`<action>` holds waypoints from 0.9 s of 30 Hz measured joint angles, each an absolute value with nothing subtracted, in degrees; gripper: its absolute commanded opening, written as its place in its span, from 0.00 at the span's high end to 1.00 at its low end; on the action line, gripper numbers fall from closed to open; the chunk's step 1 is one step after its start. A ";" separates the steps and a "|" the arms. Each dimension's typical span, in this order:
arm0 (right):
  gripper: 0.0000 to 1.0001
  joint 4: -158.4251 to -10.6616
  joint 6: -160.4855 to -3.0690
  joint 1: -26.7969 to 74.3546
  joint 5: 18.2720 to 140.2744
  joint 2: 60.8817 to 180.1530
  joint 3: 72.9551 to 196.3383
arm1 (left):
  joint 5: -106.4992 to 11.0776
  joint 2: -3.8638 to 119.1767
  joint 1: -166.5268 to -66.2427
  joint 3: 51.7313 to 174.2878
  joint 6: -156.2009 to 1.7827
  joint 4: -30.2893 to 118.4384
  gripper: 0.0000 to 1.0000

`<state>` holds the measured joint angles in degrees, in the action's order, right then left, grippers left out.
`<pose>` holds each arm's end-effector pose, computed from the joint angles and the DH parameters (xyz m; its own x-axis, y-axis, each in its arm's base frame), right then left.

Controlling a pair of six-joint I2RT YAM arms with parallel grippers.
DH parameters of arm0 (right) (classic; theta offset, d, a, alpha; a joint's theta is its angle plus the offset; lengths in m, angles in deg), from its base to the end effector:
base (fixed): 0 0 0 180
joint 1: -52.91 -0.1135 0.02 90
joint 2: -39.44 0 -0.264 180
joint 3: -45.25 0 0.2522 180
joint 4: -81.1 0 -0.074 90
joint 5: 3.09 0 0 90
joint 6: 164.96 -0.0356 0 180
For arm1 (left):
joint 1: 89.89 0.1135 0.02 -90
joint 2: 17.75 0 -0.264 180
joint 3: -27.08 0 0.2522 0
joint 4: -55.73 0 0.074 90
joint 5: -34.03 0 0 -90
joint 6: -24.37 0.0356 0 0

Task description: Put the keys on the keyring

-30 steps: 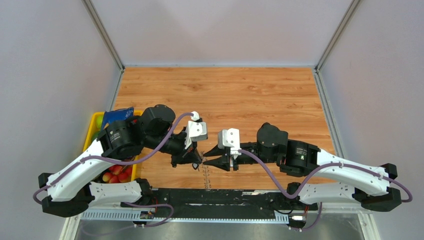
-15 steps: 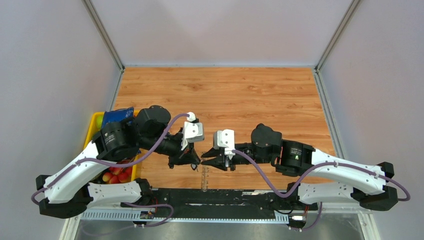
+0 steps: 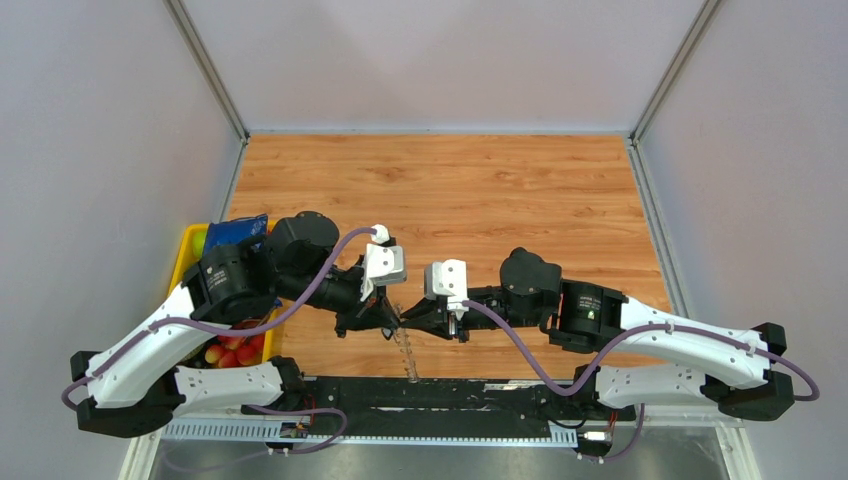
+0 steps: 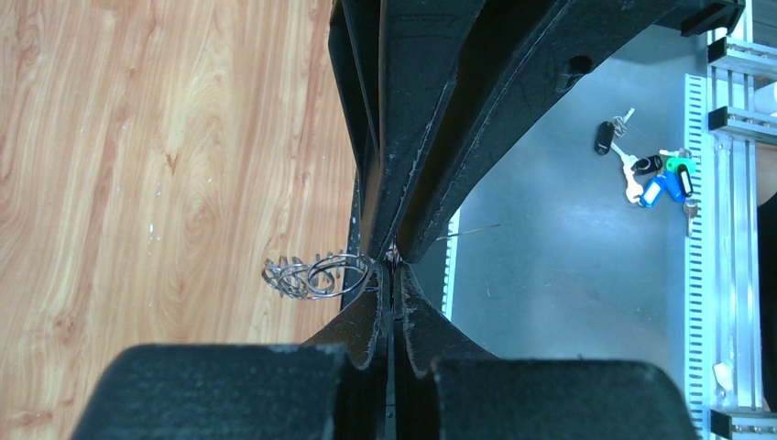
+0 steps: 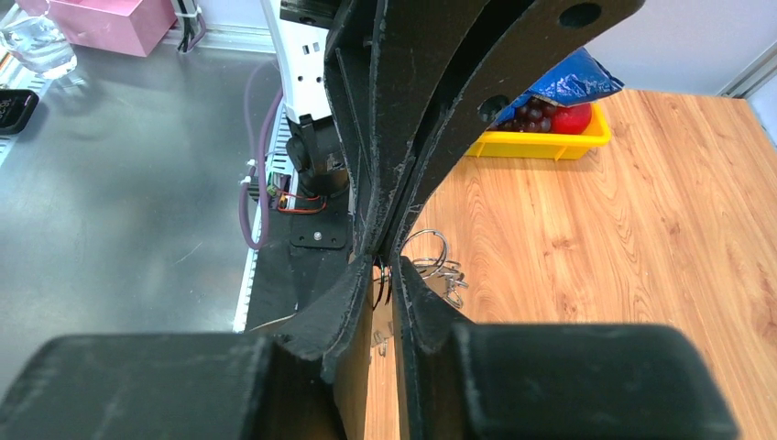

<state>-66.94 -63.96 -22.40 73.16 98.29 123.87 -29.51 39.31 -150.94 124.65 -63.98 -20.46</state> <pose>0.0494 0.2216 0.4018 0.1380 -0.2046 -0.9691 -0.9904 -0.0178 -0.1372 0.0608 -0.1426 0.4371 -0.2546 0.5135 -0.8194 0.9663 0.1019 -0.2364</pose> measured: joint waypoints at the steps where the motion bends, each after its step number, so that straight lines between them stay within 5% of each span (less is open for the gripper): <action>1: 0.84 -67.05 -63.96 -22.40 73.09 98.29 123.87 | -29.51 39.31 -150.94 124.65 -63.98 -20.46 1.00; 21: 1.00 -67.86 -64.31 -22.40 71.78 99.49 123.87 | -29.56 38.85 -150.92 124.43 -63.94 -21.56 1.00; 27: 1.00 -68.89 -64.81 -22.40 71.95 99.25 123.55 | -29.54 37.97 -150.92 123.91 -63.87 -20.88 0.81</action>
<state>-68.89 -64.81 -22.40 71.95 99.25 123.55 -29.54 37.97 -150.92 123.91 -63.87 -20.88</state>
